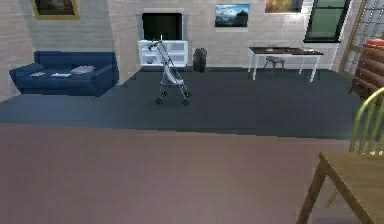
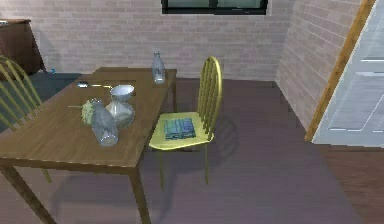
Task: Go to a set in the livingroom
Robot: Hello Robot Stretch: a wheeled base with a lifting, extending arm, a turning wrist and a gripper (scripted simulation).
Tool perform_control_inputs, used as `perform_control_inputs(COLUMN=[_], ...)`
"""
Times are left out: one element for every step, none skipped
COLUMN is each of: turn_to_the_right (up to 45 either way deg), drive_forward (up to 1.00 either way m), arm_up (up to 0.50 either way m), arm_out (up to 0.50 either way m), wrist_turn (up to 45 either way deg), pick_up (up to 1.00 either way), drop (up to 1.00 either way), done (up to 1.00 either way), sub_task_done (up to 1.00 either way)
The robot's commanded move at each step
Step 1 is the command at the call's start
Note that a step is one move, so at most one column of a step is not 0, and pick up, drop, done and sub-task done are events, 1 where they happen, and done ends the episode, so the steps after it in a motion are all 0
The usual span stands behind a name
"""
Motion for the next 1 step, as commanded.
perform_control_inputs(turn_to_the_right=[0.0], drive_forward=[0.20], arm_up=[0.00], arm_out=[0.00], wrist_turn=[0.0], pick_up=[0.00], drop=[0.00], done=[0.00], sub_task_done=[0.00])
